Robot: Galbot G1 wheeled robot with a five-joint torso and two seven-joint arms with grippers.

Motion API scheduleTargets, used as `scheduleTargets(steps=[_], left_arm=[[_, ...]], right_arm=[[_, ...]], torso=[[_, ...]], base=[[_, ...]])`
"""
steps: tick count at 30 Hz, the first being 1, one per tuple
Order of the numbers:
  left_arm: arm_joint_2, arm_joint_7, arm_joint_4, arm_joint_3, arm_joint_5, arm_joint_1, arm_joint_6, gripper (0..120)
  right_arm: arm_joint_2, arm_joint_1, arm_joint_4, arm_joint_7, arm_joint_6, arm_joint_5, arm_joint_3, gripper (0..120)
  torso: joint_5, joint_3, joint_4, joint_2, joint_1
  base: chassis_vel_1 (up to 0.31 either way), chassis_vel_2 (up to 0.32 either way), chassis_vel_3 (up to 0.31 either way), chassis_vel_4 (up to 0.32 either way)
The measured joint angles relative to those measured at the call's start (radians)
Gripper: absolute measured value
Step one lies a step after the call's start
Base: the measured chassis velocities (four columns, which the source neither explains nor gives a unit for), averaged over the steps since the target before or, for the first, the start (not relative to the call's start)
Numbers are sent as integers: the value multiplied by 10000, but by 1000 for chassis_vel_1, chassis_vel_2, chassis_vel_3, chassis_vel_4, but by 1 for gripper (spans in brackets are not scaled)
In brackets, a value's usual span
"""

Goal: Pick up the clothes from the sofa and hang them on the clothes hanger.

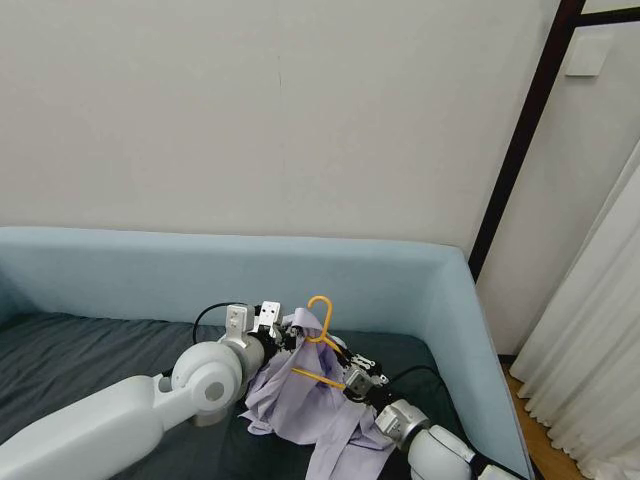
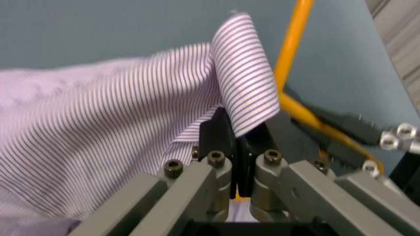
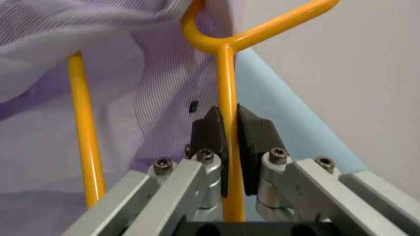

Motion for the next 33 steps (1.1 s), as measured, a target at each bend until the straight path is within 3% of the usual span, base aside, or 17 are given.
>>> scheduleTargets(steps=[8, 17, 25, 33], left_arm=[[728, 652, -479, -313, 852, 1100, -174, 0], [760, 1075, -581, -359, 1565, 1397, -304, 0], [1028, 1247, -597, -705, 2346, 2433, -420, 0], [1144, 1023, -699, -937, 3278, 2812, -219, 26]], right_arm=[[-214, 111, 16, 123, -26, 107, 365, 4], [-157, 98, 109, 190, -167, 72, 418, 4], [-194, -17, 252, 229, -146, 87, 642, 4], [-259, -230, 280, 238, 149, -282, 965, 4]], torso=[[-1, -1, 2, 0, 0], [1, -1, -2, 0, 0], [1, -1, 1, 0, 0], [-1, 0, -3, 0, 0]], base=[[0, 0, 0, 0], [0, 0, 0, 0], [0, 0, 0, 0], [0, 0, 0, 0]])
